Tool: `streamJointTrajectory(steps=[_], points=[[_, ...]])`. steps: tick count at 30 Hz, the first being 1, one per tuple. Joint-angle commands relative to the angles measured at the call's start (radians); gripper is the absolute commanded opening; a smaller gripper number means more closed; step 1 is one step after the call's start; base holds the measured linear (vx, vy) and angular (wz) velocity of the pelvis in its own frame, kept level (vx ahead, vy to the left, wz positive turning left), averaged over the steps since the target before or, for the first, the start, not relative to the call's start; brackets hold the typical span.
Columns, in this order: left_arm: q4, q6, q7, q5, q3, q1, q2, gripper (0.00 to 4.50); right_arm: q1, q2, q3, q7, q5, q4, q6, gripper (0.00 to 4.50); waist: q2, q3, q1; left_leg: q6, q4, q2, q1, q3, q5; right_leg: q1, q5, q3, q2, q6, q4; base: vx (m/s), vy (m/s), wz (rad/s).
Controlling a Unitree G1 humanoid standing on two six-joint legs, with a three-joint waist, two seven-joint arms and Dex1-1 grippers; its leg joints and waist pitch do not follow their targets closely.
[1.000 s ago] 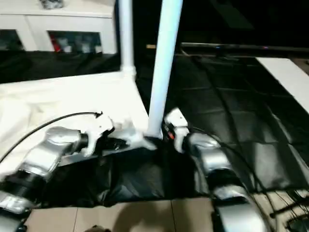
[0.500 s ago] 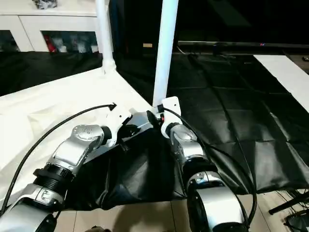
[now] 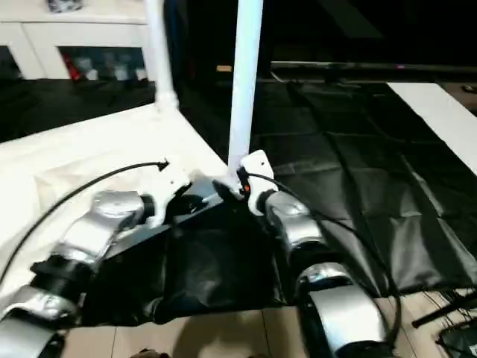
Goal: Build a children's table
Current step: Rotate leg to tighten
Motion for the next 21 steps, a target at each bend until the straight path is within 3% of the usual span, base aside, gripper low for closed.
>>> streamJointTrajectory(steps=[1,5,11,12,13,16,18,21], points=[[-0.064,-0.051,-0.050,-0.049,0.004,-0.012,0.003,0.00,0.019,-0.029,0.008,0.041,-0.005,-0.004,-0.008,4.17,-0.004,-0.075,0.000,0.042,-0.065,0.045,0.027,-0.019,-0.212,0.043,-0.218,0.043,-0.082,-0.223,-0.069,0.000,0.000,0.00],[-0.072,-0.049,-0.081,-0.056,0.004,-0.006,0.014,0.00,0.015,-0.048,0.010,0.063,-0.005,0.007,-0.019,4.17,0.000,-0.075,0.001,0.028,-0.066,0.045,0.028,-0.019,-0.222,0.042,-0.236,0.044,-0.081,-0.220,-0.071,0.000,0.000,0.00],[-0.094,-0.045,-0.142,-0.076,-0.009,0.006,0.043,0.00,0.032,-0.063,0.030,0.194,0.010,-0.024,-0.014,4.17,0.004,-0.078,0.006,0.037,-0.063,0.046,0.026,-0.019,-0.205,0.045,-0.198,0.043,-0.079,-0.230,-0.065,0.000,0.000,0.00],[-0.098,-0.043,-0.156,-0.080,-0.013,0.008,0.049,0.00,0.041,-0.066,0.038,0.238,0.015,-0.038,-0.011,3.93,0.003,-0.078,0.010,0.039,-0.064,0.047,0.026,-0.018,-0.202,0.047,-0.183,0.041,-0.077,-0.235,-0.062,0.000,0.000,0.00],[-0.102,-0.042,-0.170,-0.083,-0.018,0.011,0.055,0.00,0.053,-0.071,0.049,0.282,0.018,-0.052,-0.012,3.83,0.008,-0.078,0.013,0.040,-0.064,0.048,0.026,-0.019,-0.204,0.047,-0.181,0.041,-0.078,-0.237,-0.061,0.000,0.000,0.00],[-0.109,-0.035,-0.189,-0.090,-0.021,0.015,0.059,0.00,0.071,-0.078,0.067,0.351,0.022,-0.071,-0.012,3.65,0.007,-0.078,0.022,0.043,-0.063,0.049,0.027,-0.018,-0.208,0.046,-0.177,0.041,-0.078,-0.240,-0.063,0.000,0.000,0.00],[-0.121,-0.028,-0.207,-0.097,-0.023,0.020,0.065,0.00,0.080,-0.084,0.081,0.386,0.018,-0.080,-0.014,3.41,0.013,-0.076,0.021,0.028,-0.065,0.048,0.030,-0.019,-0.235,0.042,-0.208,0.040,-0.077,-0.241,-0.065,0.000,0.000,0.00],[-0.125,-0.026,-0.230,-0.100,-0.032,0.022,0.077,0.00,0.090,-0.094,0.103,0.430,0.006,-0.097,-0.016,3.20,0.010,-0.076,0.022,0.016,-0.067,0.049,0.031,-0.021,-0.261,0.043,-0.250,0.041,-0.079,-0.230,-0.070,0.000,0.000,0.00]])
